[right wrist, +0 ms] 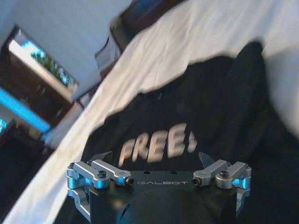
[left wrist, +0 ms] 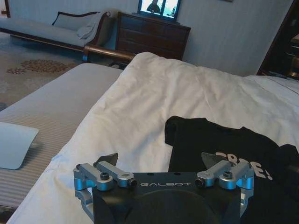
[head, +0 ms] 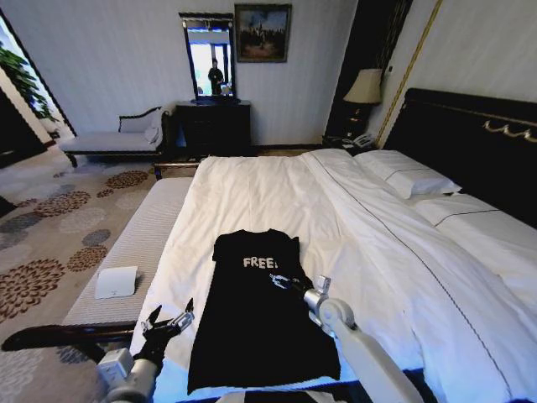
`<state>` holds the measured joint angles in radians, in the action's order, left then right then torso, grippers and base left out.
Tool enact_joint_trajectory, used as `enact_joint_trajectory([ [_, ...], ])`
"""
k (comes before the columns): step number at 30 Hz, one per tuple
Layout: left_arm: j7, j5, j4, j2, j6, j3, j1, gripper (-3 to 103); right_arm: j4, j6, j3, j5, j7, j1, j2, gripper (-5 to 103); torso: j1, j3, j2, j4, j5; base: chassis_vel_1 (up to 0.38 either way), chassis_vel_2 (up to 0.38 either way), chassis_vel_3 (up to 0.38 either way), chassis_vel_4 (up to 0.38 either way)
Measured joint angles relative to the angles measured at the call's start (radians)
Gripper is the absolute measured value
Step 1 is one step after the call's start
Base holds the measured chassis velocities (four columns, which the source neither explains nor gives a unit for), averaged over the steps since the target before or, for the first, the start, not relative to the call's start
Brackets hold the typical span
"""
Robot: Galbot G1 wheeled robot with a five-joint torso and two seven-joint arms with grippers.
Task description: Fold the clothes on the bed.
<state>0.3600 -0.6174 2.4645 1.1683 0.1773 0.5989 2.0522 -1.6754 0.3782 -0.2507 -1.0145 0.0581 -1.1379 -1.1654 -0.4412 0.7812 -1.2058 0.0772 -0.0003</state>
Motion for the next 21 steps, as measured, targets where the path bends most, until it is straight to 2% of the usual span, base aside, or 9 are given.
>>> enact_joint_trajectory([
  [5,0.000,0.002,-0.001,0.004,0.000,-0.002,0.003,100,0.024,-0.017,-0.071,-0.029,-0.004,0.028,-0.027,100,0.000,0.000,0.000,-0.0002,0.0002,0.000,0.000,0.000,0.000],
  [10,-0.001,0.009,-0.010,0.005,-0.001,-0.015,-0.008,100,0.041,-0.043,-0.123,0.005,-0.005,0.030,-0.029,100,0.000,0.000,0.000,-0.0003,0.0004,0.000,0.000,0.000,0.000],
  [14,-0.002,0.009,-0.032,-0.006,0.000,-0.041,-0.038,100,0.014,-0.110,-0.168,0.103,-0.008,-0.010,-0.021,100,0.000,0.000,0.000,-0.0001,0.0002,0.000,0.000,0.000,0.000],
  [15,-0.002,0.009,-0.032,-0.006,0.000,-0.041,-0.038,100,0.014,-0.110,-0.168,0.103,-0.008,-0.010,-0.021,100,0.000,0.000,0.000,-0.0001,0.0002,0.000,0.000,0.000,0.000],
  [19,-0.004,-0.004,-0.090,-0.026,0.000,-0.061,-0.093,100,-0.057,-0.185,-0.209,0.339,-0.021,-0.095,-0.006,100,0.000,0.000,0.000,-0.0003,0.0003,0.000,0.000,0.000,0.000],
  [20,-0.004,-0.004,-0.090,-0.026,0.000,-0.061,-0.093,100,-0.057,-0.185,-0.209,0.339,-0.021,-0.095,-0.006,100,0.000,0.000,0.000,-0.0003,0.0003,0.000,0.000,0.000,0.000],
  [21,-0.005,-0.022,-0.114,-0.039,0.000,-0.063,-0.122,100,-0.089,-0.202,-0.228,0.392,-0.021,-0.132,-0.002,100,0.000,0.000,0.000,-0.0001,0.0003,0.000,0.000,0.000,0.000],
])
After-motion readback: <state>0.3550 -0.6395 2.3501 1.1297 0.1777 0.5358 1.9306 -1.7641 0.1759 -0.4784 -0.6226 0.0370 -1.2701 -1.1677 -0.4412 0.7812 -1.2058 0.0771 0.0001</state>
